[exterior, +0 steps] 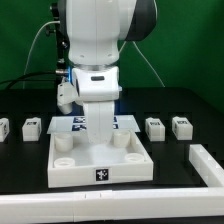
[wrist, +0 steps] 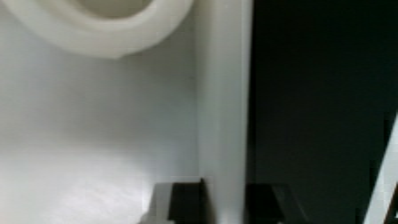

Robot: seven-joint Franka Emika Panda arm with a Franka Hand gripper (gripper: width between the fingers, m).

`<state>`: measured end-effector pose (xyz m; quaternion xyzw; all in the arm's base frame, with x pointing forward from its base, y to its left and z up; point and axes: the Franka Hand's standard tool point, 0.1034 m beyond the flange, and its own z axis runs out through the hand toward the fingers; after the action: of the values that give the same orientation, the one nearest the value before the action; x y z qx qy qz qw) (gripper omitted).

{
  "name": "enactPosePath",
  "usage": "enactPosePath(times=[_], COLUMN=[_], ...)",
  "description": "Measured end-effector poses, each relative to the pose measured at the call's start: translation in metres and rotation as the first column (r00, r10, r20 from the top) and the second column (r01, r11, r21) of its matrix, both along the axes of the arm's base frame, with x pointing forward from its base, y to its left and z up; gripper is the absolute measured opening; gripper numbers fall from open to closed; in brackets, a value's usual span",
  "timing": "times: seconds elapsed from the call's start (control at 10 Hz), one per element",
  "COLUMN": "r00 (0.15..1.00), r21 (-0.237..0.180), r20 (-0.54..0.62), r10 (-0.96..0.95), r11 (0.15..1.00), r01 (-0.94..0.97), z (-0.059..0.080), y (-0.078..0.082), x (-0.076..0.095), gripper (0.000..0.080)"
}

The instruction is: Assemble one leg

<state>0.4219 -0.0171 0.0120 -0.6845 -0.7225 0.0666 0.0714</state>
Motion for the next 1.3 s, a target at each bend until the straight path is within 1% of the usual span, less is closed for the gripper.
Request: enactPosePath(times=[0.1, 0.3, 0.4, 0.5, 0.6, 0.8, 1.0, 1.2, 1.3], r00=[1.0, 0.998, 0.998, 0.997, 0.996, 0.996, 0.996, 0.994, 0.994], r21=[-0.004, -0.002, 0.005, 0.009, 0.013, 0.012, 0.012, 0.016, 0.02], r20=[0.002, 0.018, 0.031, 0.044, 0.055, 0.055, 0.055, 0.063, 0.067], r10=[-0.027, -0.06, -0.057, -0.066, -0.066, -0.072, -0.076, -0.088, -0.085], r11=[1.0, 0.998, 0.998, 0.998, 0.998, 0.997, 0.997, 0.996, 0.996], r01=[0.027, 0.06, 0.057, 0.065, 0.065, 0.071, 0.075, 0.088, 0.084], z=[0.0, -0.001, -0.001, -0.001, 0.0, -0.001, -0.001, -0.001, -0.001], y=[0.006, 0.032, 0.043, 0.05, 0.055, 0.052, 0.053, 0.065, 0.069], x=[0.003, 0.02, 0.031, 0.036, 0.039, 0.039, 0.039, 0.046, 0.05], gripper=[0.0078, 0.0078, 0.0078, 0.0078, 0.0077, 0.0077, 0.0077, 0.0077, 0.0077])
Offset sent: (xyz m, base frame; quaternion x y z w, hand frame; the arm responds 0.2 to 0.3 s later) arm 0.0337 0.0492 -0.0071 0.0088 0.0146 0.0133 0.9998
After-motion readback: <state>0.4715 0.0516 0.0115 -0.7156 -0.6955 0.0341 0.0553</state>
